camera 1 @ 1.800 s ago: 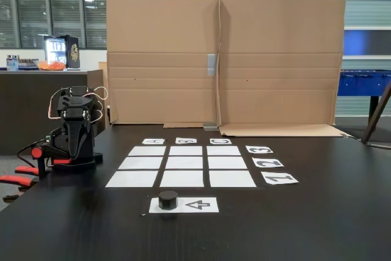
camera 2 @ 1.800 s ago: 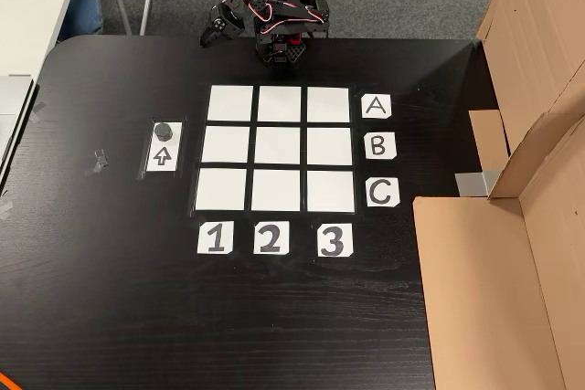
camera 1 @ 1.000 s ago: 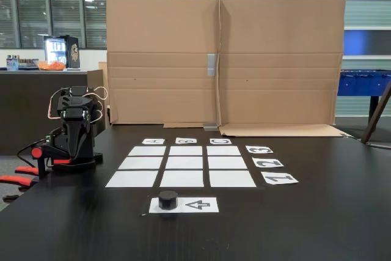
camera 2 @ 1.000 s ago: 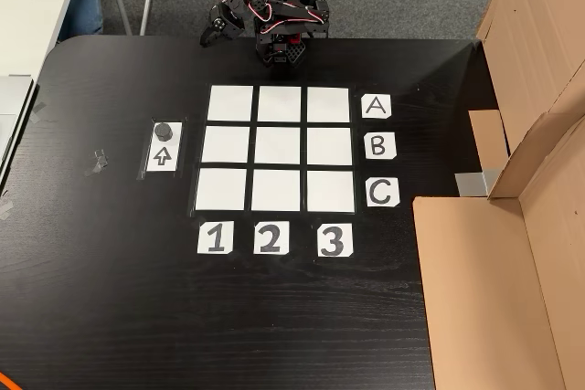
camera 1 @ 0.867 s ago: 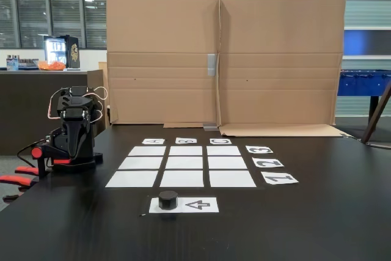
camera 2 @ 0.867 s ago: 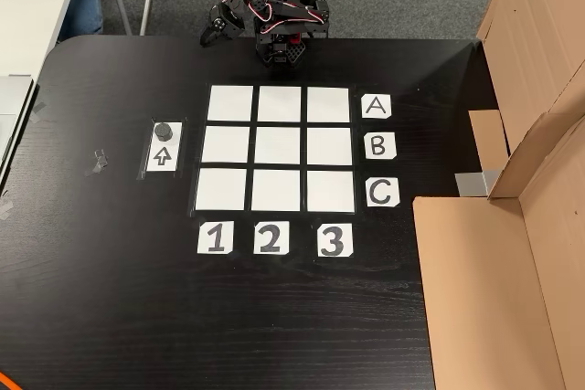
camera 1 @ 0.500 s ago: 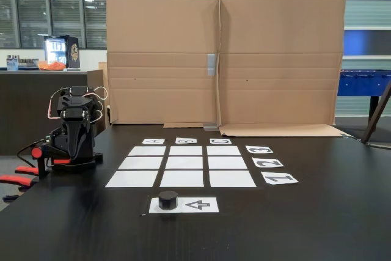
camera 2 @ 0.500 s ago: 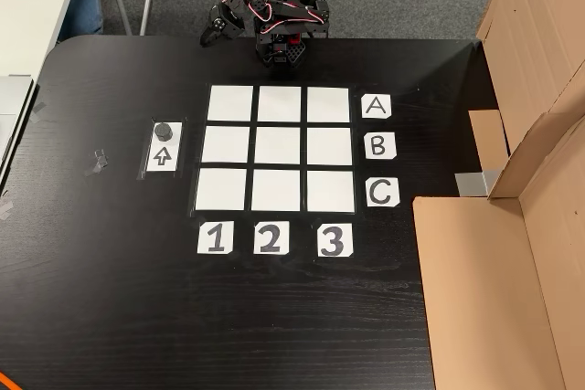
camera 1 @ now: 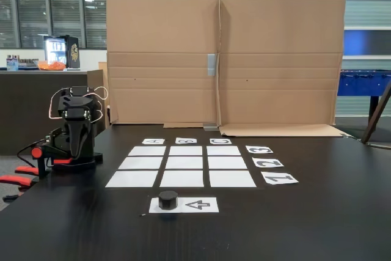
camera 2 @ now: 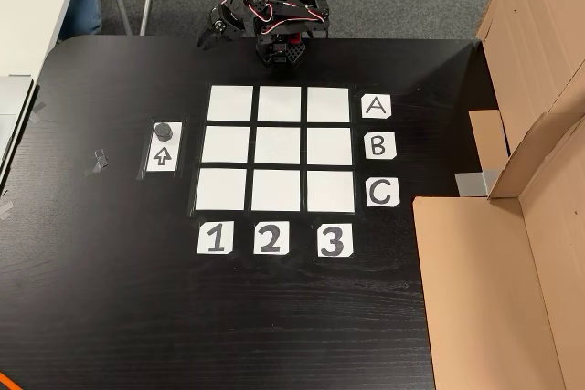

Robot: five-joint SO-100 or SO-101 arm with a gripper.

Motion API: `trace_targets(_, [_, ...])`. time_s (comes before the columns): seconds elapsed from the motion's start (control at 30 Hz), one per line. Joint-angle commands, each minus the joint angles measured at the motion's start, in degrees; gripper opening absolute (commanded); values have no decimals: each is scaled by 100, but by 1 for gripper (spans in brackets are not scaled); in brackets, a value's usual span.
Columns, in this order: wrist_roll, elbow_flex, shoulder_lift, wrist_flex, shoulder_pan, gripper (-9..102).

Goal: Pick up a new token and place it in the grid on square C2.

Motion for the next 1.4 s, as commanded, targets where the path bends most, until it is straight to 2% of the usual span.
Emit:
trace_targets(0.0, [-35,-369,-308,-264,-123,12])
trace_targets(0.13, [-114,-923,-984,-448,-264,13])
trace_targets(0.37, [-132,-2751,-2742,-316,-466,21])
trace_targets(0.9, [114,-8262,-7611,2057,-501,36])
trace_targets(1.17, [193,-9967,-9272,2663,-598,39])
trace_targets(1.37, [193,-10661,-10143,2927,-800,39])
